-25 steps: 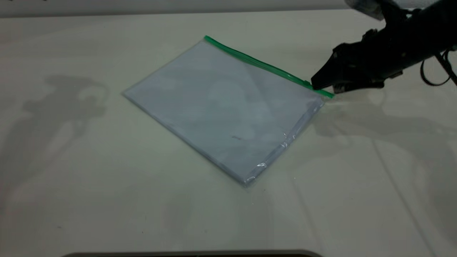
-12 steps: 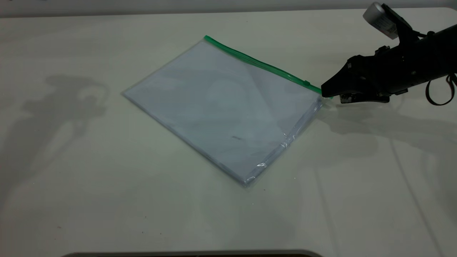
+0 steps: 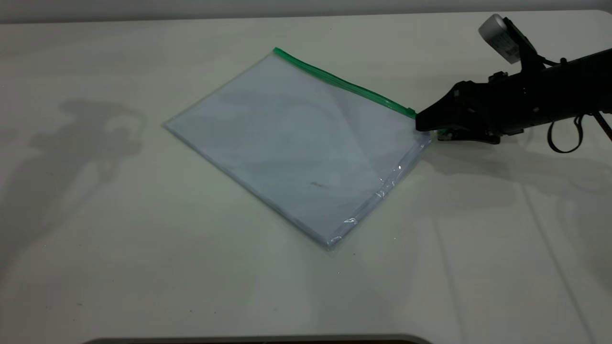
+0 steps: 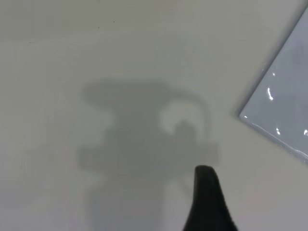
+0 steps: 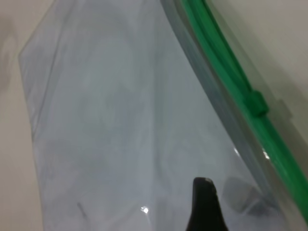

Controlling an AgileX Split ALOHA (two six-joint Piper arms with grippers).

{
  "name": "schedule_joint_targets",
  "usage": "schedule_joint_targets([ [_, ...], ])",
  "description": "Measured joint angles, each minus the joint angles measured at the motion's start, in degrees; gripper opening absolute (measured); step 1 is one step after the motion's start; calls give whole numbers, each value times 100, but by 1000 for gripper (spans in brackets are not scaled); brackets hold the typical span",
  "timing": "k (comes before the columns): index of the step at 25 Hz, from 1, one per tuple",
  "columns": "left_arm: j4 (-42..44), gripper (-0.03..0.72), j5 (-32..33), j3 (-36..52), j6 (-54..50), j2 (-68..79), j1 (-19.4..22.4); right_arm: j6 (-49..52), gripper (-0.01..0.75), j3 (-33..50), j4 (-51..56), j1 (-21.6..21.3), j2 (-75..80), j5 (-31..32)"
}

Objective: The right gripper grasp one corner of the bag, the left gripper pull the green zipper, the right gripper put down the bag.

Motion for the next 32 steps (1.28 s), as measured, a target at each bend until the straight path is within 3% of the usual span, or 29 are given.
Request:
schedule_joint_targets([
  [9,0,578,-2,0,0,0,0,0,537,-195,30,301,288,182],
  [12,0,578,-7,0,0,0,0,0,422,-275,30,319,288,210],
  [18,0,578,-7,0,424,0,0,-12,45,-511,-75,319,288,486],
  [25,-371,578,21,-34,1986,0,-99,815,33,-1075,-1551,453,213,653],
  [32,-1635,578,-2,-67,3910,413,-771,1253,33,-1196,-2393,904,-432,225],
])
